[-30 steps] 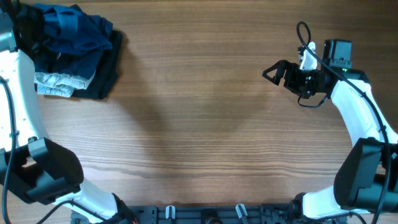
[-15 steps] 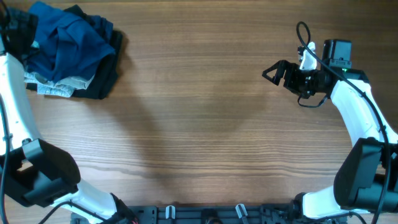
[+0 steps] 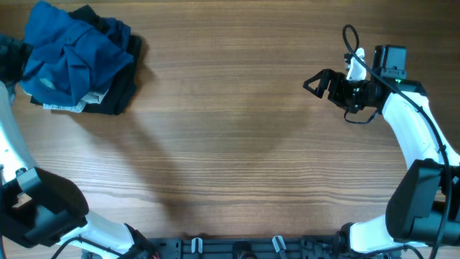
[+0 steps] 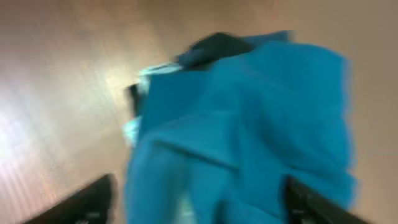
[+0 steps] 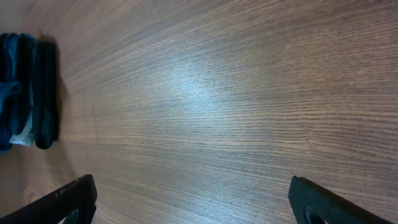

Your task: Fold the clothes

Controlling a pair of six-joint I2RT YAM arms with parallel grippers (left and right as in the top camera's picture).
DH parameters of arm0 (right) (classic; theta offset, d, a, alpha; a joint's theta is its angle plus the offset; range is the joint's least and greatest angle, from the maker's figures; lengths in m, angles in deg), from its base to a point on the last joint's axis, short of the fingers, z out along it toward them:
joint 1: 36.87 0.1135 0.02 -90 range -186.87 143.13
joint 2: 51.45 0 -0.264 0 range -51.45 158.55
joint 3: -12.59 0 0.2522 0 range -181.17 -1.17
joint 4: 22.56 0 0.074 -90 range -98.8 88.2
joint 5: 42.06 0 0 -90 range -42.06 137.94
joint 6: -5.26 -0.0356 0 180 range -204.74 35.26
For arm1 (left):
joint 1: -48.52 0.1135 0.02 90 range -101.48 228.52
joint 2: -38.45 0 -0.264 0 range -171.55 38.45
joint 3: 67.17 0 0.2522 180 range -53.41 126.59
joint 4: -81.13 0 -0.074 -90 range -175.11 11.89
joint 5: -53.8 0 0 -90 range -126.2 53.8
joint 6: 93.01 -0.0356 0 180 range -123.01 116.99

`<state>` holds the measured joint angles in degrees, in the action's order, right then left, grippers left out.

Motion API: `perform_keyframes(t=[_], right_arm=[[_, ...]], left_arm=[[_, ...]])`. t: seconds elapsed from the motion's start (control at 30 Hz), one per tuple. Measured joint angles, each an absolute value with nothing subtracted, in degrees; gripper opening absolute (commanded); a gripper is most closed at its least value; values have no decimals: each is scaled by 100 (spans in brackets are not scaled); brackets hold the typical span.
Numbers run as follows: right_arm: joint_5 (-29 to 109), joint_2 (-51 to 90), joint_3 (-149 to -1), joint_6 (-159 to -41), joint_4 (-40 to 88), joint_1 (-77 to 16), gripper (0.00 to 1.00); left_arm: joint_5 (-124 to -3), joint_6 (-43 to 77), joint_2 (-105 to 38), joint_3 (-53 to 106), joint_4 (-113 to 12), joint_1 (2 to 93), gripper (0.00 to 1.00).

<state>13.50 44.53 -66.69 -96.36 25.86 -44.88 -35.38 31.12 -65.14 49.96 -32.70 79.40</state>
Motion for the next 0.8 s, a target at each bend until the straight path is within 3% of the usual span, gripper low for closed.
perform_keyframes(t=[0.03,0.1,0.2,0.27,0.4,0.6,0.8], right_arm=[[1353,4453,-6669,-9636,2586,-4488,86],[1350,4453,-6669,-9601,2579,-4488,86],[1353,4453,-6669,-9592,2568,-4488,95],[1353,4453,-6669,-9588,2566,-4488,97],[1353,4453,-6669,-9588,2571,-4488,98],[1398,4453,-6669,-9496,2573,-4488,99],[1442,4453,-6669,-9490,2571,-4488,100]], left_arm=[[-4021,2839,-6514,4996,-3690,7918,35],[-4696,2115,-6512,4996,-4425,7745,34],[-4912,1036,-6514,5001,-5181,7240,58],[-4818,164,-6552,5005,-5544,6827,68],[-4025,-1015,-7120,5049,-6086,6324,74],[-3063,-1430,-8350,5049,-6158,6480,79],[-3039,-1213,-9137,5315,-6448,6641,98]])
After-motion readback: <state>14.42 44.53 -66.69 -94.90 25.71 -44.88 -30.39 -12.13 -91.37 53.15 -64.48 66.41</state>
